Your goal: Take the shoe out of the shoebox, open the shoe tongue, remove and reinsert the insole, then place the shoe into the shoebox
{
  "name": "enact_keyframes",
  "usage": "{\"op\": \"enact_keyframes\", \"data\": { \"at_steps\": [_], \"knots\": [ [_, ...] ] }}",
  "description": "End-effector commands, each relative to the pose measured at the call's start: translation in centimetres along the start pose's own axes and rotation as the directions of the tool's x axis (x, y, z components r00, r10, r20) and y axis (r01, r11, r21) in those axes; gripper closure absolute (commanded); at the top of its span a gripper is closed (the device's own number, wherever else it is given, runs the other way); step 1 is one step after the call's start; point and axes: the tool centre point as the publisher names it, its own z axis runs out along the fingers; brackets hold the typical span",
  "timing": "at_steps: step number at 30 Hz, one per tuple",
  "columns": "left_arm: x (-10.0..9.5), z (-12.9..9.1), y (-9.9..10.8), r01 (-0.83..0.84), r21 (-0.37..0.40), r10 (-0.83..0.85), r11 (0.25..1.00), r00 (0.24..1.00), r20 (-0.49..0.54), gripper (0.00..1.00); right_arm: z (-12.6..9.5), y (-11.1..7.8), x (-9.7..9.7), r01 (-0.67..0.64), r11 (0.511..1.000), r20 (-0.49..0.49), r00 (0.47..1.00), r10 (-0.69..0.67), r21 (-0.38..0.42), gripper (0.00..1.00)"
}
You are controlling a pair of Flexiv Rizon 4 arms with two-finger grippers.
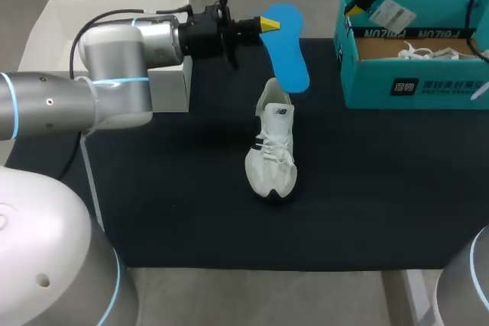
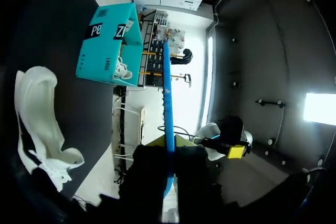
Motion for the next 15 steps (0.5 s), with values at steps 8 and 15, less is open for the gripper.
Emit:
{"op": "enact_keyframes", "data": {
  "at_steps": [8, 15],
  "knots": [
    [-0.2, -0.2, -0.1, 0.012, -0.021, -0.012, 1.0, 0.999, -0.038, 1.0, 0.0, 0.8, -2.9, 0.069, 0.973, -0.923, 0.337, 0.184, 0.219, 0.0],
    [0.3, 0.3, 0.2, 0.042, -0.065, -0.048, 0.997, 0.993, -0.105, 1.0, 0.6, 1.0, -4.3, 0.083, 0.95, -0.945, 0.159, 0.285, 0.3, 0.0]
  ]
}}
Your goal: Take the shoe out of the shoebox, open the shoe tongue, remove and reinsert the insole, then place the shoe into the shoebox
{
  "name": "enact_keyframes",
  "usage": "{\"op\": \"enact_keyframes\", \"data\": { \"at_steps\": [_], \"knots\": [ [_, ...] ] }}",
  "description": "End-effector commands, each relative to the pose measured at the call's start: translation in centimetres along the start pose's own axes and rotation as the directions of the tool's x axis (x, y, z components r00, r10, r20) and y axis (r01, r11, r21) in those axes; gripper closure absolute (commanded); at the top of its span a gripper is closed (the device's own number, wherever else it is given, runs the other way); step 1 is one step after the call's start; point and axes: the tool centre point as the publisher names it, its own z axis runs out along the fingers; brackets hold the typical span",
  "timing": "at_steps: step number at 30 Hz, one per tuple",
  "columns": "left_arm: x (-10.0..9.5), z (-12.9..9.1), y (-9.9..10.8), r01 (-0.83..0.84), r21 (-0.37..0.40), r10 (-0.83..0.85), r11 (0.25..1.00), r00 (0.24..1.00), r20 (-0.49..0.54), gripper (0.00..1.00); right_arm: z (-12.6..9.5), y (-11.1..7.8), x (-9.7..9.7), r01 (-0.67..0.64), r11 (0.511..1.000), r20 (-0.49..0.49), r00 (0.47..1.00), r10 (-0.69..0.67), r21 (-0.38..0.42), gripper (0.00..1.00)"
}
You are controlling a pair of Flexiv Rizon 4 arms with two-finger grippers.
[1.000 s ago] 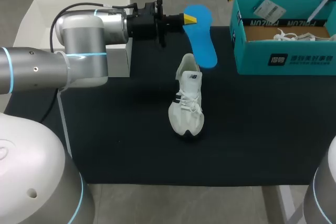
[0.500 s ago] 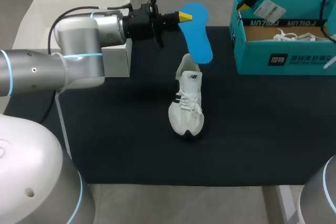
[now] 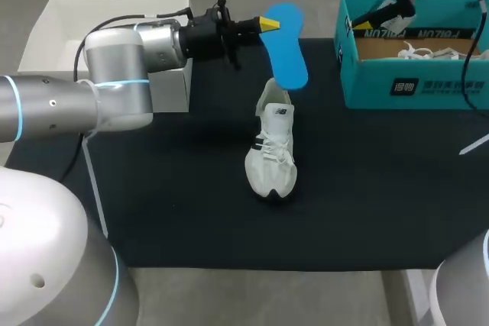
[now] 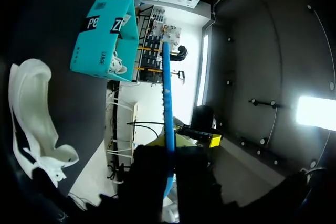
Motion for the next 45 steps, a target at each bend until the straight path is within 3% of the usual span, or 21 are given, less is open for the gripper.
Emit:
{"op": "enact_keyframes", "data": {
  "at_steps": [1, 6, 11, 12, 17, 24, 27, 35, 38, 45],
  "knots": [
    [0.2, 0.2, -0.1, 0.016, -0.03, -0.018, 0.999, 0.999, -0.05, 1.0, 0.3, 0.7, -1.4, -0.004, 0.982, -0.858, 0.485, 0.167, 0.188, 0.0],
    [0.8, 0.6, 0.2, 0.016, -0.051, -0.02, 0.999, 0.997, -0.074, 1.0, 0.5, 0.9, -2.3, -0.003, 0.978, -0.92, 0.34, 0.197, 0.208, 0.0],
    [1.1, 0.8, 0.4, 0.021, -0.066, -0.026, 0.998, 0.997, -0.075, 1.0, 1.0, 1.2, -2.8, -0.015, 0.976, -0.911, 0.357, 0.207, 0.215, 0.0],
    [1.1, 0.9, 0.3, 0.023, -0.069, -0.028, 0.997, 0.997, -0.073, 1.0, 1.2, 1.3, -2.9, -0.022, 0.978, -0.899, 0.389, 0.201, 0.209, 0.0],
    [0.9, 1.0, 0.2, 0.028, -0.066, -0.033, 0.997, 0.997, -0.068, 1.0, 1.4, 1.4, -2.8, -0.047, 0.983, -0.874, 0.452, 0.18, 0.178, 0.0],
    [0.6, 1.1, 0.1, 0.037, -0.063, -0.041, 0.997, 0.997, -0.064, 1.0, 1.6, 1.3, -2.3, -0.058, 0.996, -0.74, 0.667, 0.088, 0.067, 0.0],
    [0.6, 1.1, 0.1, 0.038, -0.062, -0.042, 0.997, 0.997, -0.063, 1.0, 1.6, 1.3, -2.3, -0.057, 0.998, -0.693, 0.718, 0.067, 0.038, 0.0],
    [0.6, 1.1, 0.1, 0.046, -0.07, -0.05, 0.996, 0.997, -0.057, 1.0, 1.8, 1.4, -2.3, -0.046, 0.999, -0.634, 0.771, 0.048, 0.019, 0.0],
    [1.0, 1.1, 0.3, 0.046, -0.089, -0.049, 0.995, 0.998, -0.03, 1.0, 1.9, 1.4, -2.4, -0.026, 1.0, -0.555, 0.831, 0.028, 0.011, 0.0],
    [1.4, 0.5, 0.2, 0.053, -0.115, -0.047, 0.992, 0.997, 0.053, 1.0, 2.1, 1.5, -2.9, -0.012, 1.0, -0.443, 0.896, 0.012, 0.003, 0.0]
  ]
}}
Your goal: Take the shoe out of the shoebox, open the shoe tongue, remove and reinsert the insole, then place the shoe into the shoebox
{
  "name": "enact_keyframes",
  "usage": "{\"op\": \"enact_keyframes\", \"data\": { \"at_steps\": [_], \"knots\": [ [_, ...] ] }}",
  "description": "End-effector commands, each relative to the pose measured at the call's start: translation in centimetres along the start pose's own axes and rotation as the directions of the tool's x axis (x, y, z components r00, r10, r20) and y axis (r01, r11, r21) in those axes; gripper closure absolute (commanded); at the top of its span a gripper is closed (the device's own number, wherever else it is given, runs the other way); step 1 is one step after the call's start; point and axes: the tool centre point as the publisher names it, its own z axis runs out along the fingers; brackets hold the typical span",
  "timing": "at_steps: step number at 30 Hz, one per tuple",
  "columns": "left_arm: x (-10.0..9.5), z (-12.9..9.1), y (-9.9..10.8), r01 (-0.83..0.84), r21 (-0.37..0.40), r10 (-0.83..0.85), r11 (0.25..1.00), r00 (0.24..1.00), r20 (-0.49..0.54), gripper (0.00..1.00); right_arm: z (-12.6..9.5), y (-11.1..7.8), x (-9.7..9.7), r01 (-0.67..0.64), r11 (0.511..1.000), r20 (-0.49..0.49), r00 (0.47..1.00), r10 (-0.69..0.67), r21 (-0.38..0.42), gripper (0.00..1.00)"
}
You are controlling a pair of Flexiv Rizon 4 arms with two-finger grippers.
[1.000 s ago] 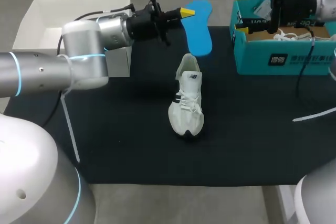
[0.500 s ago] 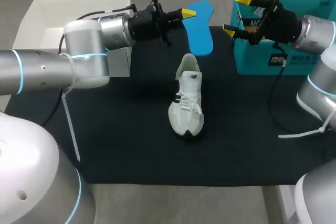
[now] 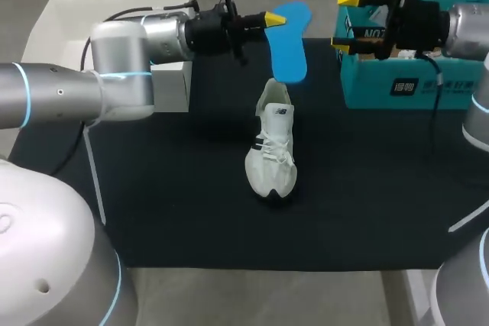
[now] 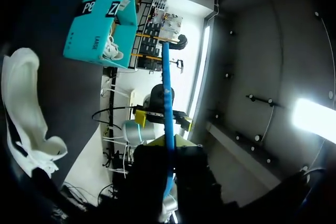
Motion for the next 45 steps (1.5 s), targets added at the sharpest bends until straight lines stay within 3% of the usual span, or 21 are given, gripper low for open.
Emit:
{"op": "enact_keyframes", "data": {
  "at_steps": [1, 11, 16, 19, 20, 21, 22, 34, 37, 40, 43, 45],
  "knots": [
    [0.6, -0.6, -0.3, 0.008, -0.015, -0.007, 1.0, 0.999, 0.039, 1.0, -0.1, 0.2, 0.2, -0.001, 1.0, 0.11, 0.994, 0.0, 0.007, 0.0],
    [0.4, -0.6, -0.3, -0.005, -0.024, 0.007, 1.0, 0.995, 0.098, 1.0, 0.1, 0.0, -0.2, -0.002, 1.0, 0.152, 0.988, 0.003, -0.009, 0.0],
    [0.1, -0.9, -0.4, -0.288, -0.005, 0.285, 0.958, 0.943, 0.172, 1.0, 0.1, 0.0, -0.2, -0.002, 1.0, 0.152, 0.988, 0.003, -0.009, 0.0],
    [0.4, -1.1, 0.4, -0.532, -0.05, 0.534, 0.845, 0.838, 0.112, 1.0, 0.1, 0.0, -0.2, -0.002, 1.0, 0.152, 0.988, 0.003, -0.009, 0.0],
    [0.5, -1.1, 0.7, -0.592, -0.029, 0.591, 0.805, 0.799, 0.111, 1.0, 0.1, 0.0, -0.2, -0.002, 1.0, 0.152, 0.988, 0.003, -0.009, 0.0],
    [0.6, -1.2, 0.8, -0.593, -0.014, 0.59, 0.805, 0.799, 0.118, 1.0, 0.1, 0.0, -0.2, -0.002, 1.0, 0.152, 0.988, 0.003, -0.009, 0.0],
    [0.7, -1.1, 0.6, -0.496, 0.002, 0.495, 0.868, 0.865, 0.08, 1.0, 0.1, 0.0, -0.2, -0.002, 1.0, 0.152, 0.988, 0.003, -0.009, 0.0],
    [0.7, -1.1, 0.6, -0.496, 0.002, 0.495, 0.868, 0.865, 0.08, 1.0, 0.1, 0.0, -0.2, -0.002, 1.0, 0.152, 0.988, 0.003, -0.009, 0.0],
    [2.3, -1.0, 0.1, -0.759, -0.028, 0.755, 0.651, 0.642, 0.134, 1.0, 0.1, 0.0, -0.2, -0.002, 1.0, 0.152, 0.988, 0.003, -0.009, 0.0],
    [3.6, -0.3, 0.5, -0.957, -0.178, 0.968, 0.227, 0.203, 0.144, 1.0, 0.1, 0.0, -0.2, -0.002, 1.0, 0.152, 0.988, 0.003, -0.009, 0.0],
    [4.1, 0.0, 0.9, -0.944, -0.264, 0.977, -0.199, -0.213, 0.026, 1.0, 0.1, 0.0, -0.2, -0.002, 1.0, 0.152, 0.988, 0.003, -0.009, 0.0],
    [3.8, -0.1, 1.1, -0.919, -0.301, 0.964, -0.255, -0.268, -0.001, 1.0, 0.1, 0.0, -0.2, -0.002, 1.0, 0.152, 0.988, 0.003, -0.009, 0.0]
  ]
}}
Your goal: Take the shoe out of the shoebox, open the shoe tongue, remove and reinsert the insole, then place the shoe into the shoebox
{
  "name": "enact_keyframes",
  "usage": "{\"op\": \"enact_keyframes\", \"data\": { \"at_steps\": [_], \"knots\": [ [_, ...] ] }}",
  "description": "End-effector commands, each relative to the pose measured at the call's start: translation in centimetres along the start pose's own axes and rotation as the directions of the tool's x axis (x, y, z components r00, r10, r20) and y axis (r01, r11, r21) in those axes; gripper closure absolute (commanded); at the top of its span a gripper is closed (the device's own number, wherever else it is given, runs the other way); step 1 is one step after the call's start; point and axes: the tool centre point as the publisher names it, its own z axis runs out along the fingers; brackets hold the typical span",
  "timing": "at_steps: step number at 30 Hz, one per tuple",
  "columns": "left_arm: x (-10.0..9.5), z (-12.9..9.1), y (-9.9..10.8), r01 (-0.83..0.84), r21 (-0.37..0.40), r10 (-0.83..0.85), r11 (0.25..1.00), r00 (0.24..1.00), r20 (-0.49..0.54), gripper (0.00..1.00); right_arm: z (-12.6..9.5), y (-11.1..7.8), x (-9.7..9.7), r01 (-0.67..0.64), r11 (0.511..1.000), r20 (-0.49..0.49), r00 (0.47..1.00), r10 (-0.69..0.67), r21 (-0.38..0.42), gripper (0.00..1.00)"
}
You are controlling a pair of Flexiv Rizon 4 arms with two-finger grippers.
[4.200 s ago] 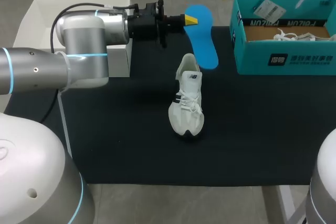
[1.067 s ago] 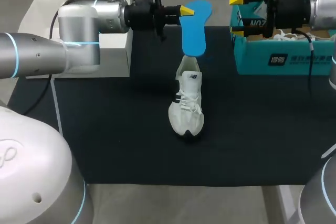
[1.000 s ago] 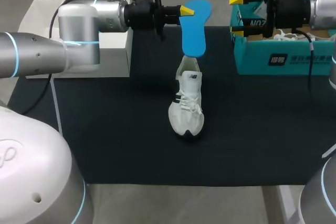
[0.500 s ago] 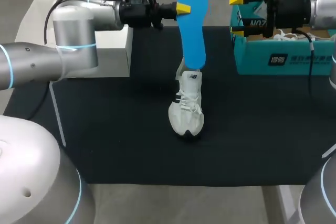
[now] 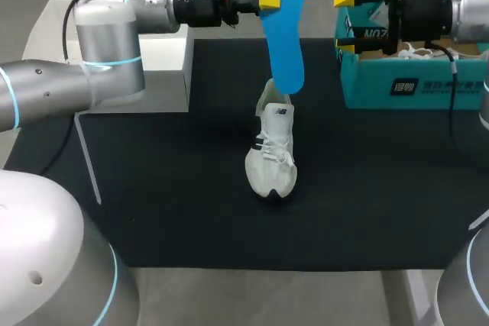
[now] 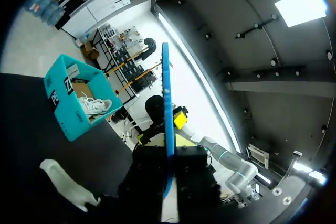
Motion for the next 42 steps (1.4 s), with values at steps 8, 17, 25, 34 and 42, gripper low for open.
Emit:
{"op": "enact_keyframes", "data": {
  "at_steps": [8, 17, 25, 34, 42],
  "knots": [
    [-0.1, -1.0, 0.5, -0.92, -0.283, 0.96, 0.271, 0.28, 0.009, 1.0, 0.1, 0.0, 0.0, -0.001, 1.0, 0.002, 1.0, 0.001, -0.002, 0.0],
    [-0.2, -1.3, 0.1, -0.98, -0.2, 0.999, -0.025, -0.03, 0.025, 1.0, 0.1, 0.0, 0.0, -0.001, 1.0, 0.002, 1.0, 0.001, -0.002, 0.0],
    [-0.5, -1.1, 0.5, -0.954, -0.13, 0.954, -0.271, -0.284, 0.095, 1.0, 0.1, 0.0, 0.0, -0.001, 1.0, 0.002, 1.0, 0.001, -0.002, 0.0],
    [0.1, -0.4, 0.5, -0.9, -0.061, 0.887, -0.431, -0.435, 0.158, 1.0, 0.1, 0.0, 0.0, -0.001, 1.0, 0.002, 1.0, 0.001, -0.002, 0.0],
    [0.1, -0.4, -0.2, -0.907, -0.069, 0.89, -0.416, -0.422, 0.176, 1.0, 0.1, 0.0, 0.0, -0.001, 1.0, 0.002, 1.0, 0.001, -0.002, 0.0]
  ]
}}
